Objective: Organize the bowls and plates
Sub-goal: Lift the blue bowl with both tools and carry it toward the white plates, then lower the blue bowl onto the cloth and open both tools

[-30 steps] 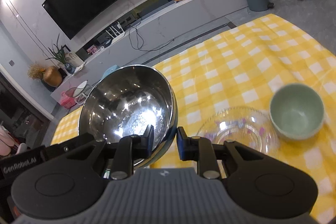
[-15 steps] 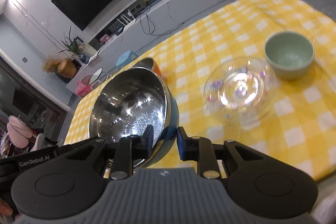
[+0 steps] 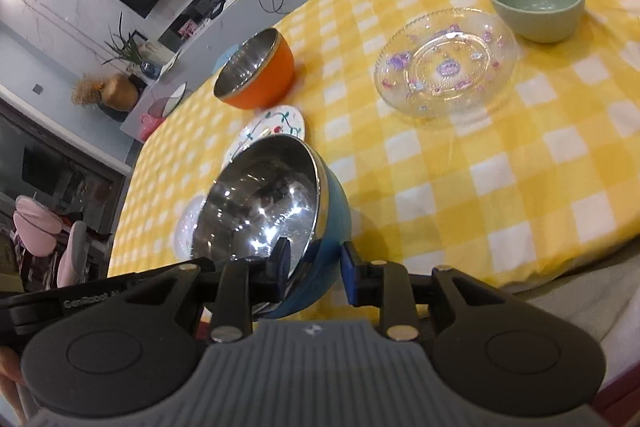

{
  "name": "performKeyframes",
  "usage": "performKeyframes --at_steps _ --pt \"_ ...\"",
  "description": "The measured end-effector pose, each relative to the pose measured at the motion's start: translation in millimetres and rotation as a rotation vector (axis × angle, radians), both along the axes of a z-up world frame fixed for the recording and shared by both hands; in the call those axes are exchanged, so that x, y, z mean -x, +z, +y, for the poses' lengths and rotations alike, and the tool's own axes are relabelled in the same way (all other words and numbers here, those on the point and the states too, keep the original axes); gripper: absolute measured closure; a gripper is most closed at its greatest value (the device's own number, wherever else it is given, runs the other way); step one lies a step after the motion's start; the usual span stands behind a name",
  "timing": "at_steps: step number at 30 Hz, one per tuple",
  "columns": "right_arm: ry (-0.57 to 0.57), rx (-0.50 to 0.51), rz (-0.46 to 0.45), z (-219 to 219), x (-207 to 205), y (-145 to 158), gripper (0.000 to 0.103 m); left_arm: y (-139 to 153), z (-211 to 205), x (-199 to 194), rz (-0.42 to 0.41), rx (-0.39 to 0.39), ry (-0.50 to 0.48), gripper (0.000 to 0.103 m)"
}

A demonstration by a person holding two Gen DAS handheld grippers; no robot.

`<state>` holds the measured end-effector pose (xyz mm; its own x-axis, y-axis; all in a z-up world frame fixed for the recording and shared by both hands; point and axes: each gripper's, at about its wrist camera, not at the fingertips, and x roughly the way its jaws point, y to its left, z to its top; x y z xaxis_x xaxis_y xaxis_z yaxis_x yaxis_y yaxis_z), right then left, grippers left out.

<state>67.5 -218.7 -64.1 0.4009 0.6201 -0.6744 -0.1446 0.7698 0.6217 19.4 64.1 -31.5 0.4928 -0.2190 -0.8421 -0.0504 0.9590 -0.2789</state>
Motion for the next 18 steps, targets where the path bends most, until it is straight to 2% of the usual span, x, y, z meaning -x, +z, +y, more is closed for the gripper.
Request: performKeyframes --at_steps 4,15,18 --pt "0.012 -0.001 0.01 3.0 -0.1 -6.9 0.075 -8.8 7.8 -1.2 0.031 0.023 0.023 0.086" --pt "0.038 0.023 -0.013 15.7 -1.8 -10.6 0.073 -3.8 12.3 2.2 0.017 0.03 0.036 0.086" --pt "0.057 0.012 -0.01 17.9 -3.0 -13.4 0.072 -1.0 11.1 3.6 0.007 0.006 0.039 0.086"
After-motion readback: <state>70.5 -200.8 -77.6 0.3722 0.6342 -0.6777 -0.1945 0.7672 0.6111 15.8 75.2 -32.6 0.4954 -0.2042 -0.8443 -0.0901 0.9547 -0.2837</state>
